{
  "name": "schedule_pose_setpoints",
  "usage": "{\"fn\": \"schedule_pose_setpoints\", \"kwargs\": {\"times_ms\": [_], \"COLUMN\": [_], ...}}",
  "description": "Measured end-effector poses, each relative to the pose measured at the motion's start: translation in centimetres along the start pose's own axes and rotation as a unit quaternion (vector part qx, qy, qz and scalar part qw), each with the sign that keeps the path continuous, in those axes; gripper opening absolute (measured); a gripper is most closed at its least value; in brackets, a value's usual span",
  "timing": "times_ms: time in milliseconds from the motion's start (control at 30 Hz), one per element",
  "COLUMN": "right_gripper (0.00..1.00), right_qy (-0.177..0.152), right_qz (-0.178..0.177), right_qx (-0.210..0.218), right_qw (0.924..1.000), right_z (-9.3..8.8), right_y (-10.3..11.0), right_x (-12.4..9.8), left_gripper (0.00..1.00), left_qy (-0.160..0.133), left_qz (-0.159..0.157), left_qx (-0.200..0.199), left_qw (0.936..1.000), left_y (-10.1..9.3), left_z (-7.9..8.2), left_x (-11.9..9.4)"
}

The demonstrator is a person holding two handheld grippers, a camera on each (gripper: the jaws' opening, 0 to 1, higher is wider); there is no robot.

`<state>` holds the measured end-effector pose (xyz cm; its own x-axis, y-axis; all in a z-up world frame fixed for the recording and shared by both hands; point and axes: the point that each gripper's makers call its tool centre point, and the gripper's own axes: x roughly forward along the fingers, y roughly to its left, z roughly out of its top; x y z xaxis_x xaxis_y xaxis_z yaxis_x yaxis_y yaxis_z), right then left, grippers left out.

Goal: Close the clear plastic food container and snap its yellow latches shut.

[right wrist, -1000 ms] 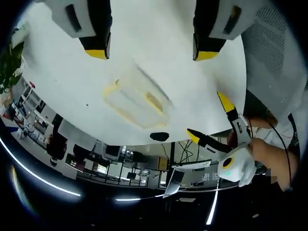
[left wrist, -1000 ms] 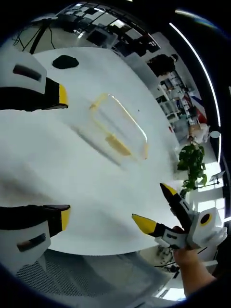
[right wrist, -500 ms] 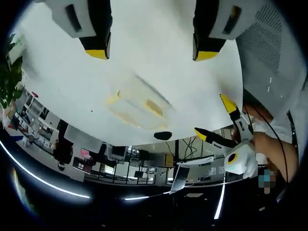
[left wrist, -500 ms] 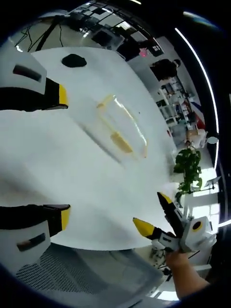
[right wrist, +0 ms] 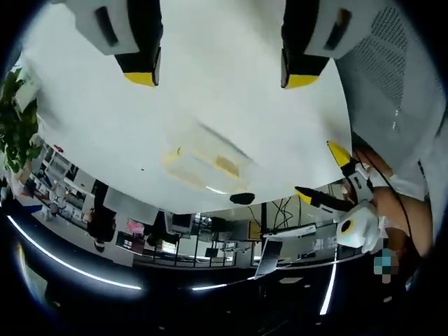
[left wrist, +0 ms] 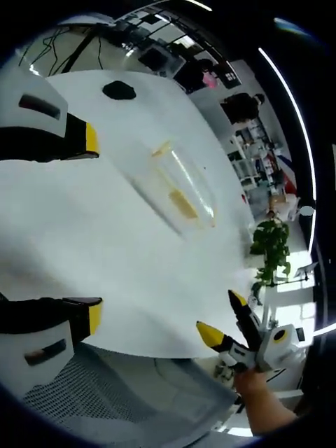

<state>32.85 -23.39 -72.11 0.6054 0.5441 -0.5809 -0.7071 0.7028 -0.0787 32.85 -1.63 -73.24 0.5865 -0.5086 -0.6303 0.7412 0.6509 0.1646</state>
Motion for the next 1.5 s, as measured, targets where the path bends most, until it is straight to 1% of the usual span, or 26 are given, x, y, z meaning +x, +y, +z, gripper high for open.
{"fn": "schedule_pose_setpoints", "kwargs": {"times_ms": [167, 233, 433, 600, 900, 1133, 1500], "right_gripper": [0.69, 0.70, 0.70, 0.71, 0.71, 0.71, 0.71], "right_qy": [-0.002, -0.003, -0.006, -0.014, -0.015, -0.014, -0.012], "right_qz": [-0.007, -0.011, -0.017, -0.018, -0.016, -0.014, -0.014], "right_qx": [0.004, 0.005, 0.009, 0.011, 0.012, 0.010, 0.011], "right_qw": [1.0000, 0.9999, 0.9998, 0.9997, 0.9997, 0.9998, 0.9998], "right_z": [-0.4, -0.6, -1.1, -0.7, -0.8, -0.8, -0.9], "right_y": [0.1, 0.2, 0.5, 0.6, 0.7, 0.8, 0.9], "right_x": [-0.8, -1.0, -1.5, -1.7, -1.5, -1.4, -1.5], "left_gripper": [0.78, 0.78, 0.79, 0.79, 0.80, 0.79, 0.79], "left_qy": [-0.003, -0.007, -0.011, -0.017, -0.014, -0.011, -0.014], "left_qz": [0.011, 0.014, 0.022, 0.031, 0.037, 0.035, 0.034], "left_qx": [-0.018, -0.028, -0.039, -0.048, -0.055, -0.055, -0.053], "left_qw": [0.9998, 0.9995, 0.9989, 0.9982, 0.9977, 0.9978, 0.9979], "left_y": [0.1, -0.1, -0.7, -0.7, -0.6, -0.5, -0.1], "left_z": [-0.4, -0.5, -0.7, -0.8, -1.3, -1.7, -1.3], "left_x": [-0.4, -0.7, -0.9, -1.3, -1.7, -1.7, -1.7]}}
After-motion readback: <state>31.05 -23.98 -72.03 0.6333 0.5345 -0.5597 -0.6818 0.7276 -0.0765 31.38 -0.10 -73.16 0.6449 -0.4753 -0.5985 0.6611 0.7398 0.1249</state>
